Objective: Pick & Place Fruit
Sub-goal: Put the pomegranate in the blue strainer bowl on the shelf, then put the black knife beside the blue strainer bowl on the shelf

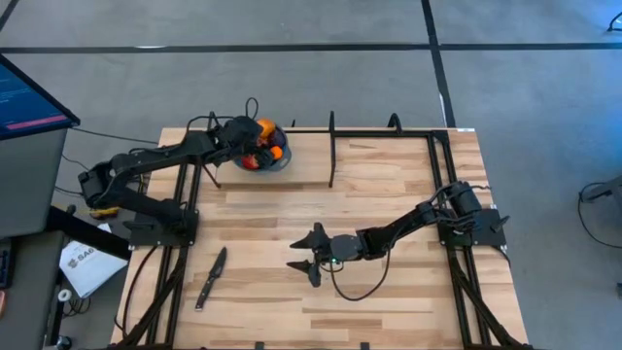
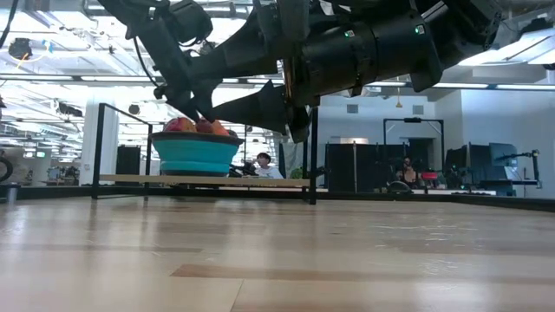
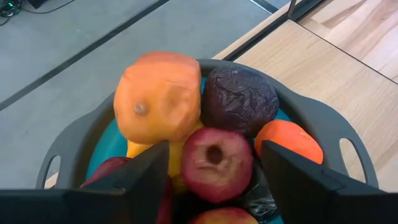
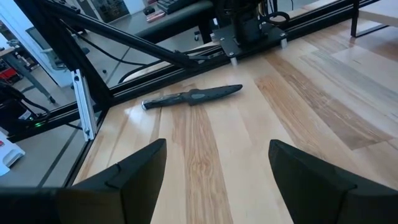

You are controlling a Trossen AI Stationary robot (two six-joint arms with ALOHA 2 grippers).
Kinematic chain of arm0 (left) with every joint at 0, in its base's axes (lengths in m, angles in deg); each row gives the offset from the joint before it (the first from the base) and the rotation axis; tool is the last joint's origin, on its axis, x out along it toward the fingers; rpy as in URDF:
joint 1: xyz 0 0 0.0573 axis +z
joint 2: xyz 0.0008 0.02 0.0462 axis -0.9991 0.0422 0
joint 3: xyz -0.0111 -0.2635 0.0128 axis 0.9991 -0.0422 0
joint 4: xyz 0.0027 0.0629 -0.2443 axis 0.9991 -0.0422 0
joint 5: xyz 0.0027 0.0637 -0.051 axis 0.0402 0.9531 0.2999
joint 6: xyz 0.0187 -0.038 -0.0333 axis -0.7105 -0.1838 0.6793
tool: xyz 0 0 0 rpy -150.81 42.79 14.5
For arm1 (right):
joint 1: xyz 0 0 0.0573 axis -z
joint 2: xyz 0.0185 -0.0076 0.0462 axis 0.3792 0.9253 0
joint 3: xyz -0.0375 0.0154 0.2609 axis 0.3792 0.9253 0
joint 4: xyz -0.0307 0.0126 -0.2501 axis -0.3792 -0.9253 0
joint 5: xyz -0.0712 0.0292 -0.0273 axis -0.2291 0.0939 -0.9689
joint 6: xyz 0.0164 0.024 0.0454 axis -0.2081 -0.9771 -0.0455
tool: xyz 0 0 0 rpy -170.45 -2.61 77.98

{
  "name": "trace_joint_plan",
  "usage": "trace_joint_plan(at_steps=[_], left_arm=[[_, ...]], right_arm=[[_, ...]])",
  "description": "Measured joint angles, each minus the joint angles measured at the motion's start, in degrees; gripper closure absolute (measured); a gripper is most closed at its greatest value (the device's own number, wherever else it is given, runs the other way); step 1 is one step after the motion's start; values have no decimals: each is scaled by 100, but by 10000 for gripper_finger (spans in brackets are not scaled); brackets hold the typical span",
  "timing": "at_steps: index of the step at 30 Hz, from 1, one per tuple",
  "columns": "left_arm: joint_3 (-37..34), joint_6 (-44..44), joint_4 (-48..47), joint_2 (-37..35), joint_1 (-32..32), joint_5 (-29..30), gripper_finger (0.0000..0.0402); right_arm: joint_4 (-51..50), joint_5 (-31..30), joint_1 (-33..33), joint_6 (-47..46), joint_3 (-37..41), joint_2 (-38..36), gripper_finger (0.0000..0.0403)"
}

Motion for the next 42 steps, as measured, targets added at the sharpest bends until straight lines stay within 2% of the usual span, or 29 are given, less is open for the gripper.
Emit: trace_joint_plan(at_steps=[5, 9, 14, 19, 23, 27, 32, 35, 38, 42], left_arm=[[0, 0, -1, -1, 0, 0, 113], [0, 0, 15, -19, 0, -2, 94], [-2, 4, -8, -446, -88, -85, 95], [0, 87, -171, -1342, -648, -90, 105], [1, 258, -537, -2056, -1684, -98, 113], [2, 470, -665, -2403, -3260, -111, 124], [4, 960, -700, -2097, -5383, 422, 146], [4, 1516, -785, -1618, -6295, 536, 160], [4, 2709, -1304, -1140, -6787, 7, 176], [2, 4893, -2604, -592, -7177, -1206, 195]], right_arm=[[1, 0, 0, -1, 0, 0, 127], [0, 0, 0, -1, 0, 0, 127], [7, 0, 0, -1, 0, 0, 127], [20, 2, 0, -1, 0, 2, 127], [54, 2, 0, -1, 0, 2, 127], [87, 2, 9, 46, 0, 2, 127], [133, 1, 46, 91, 0, 2, 127], [170, 2, 81, 90, 0, 2, 127], [184, 0, 72, 106, 0, 3, 127], [199, 2, 70, 108, 0, 4, 127]])
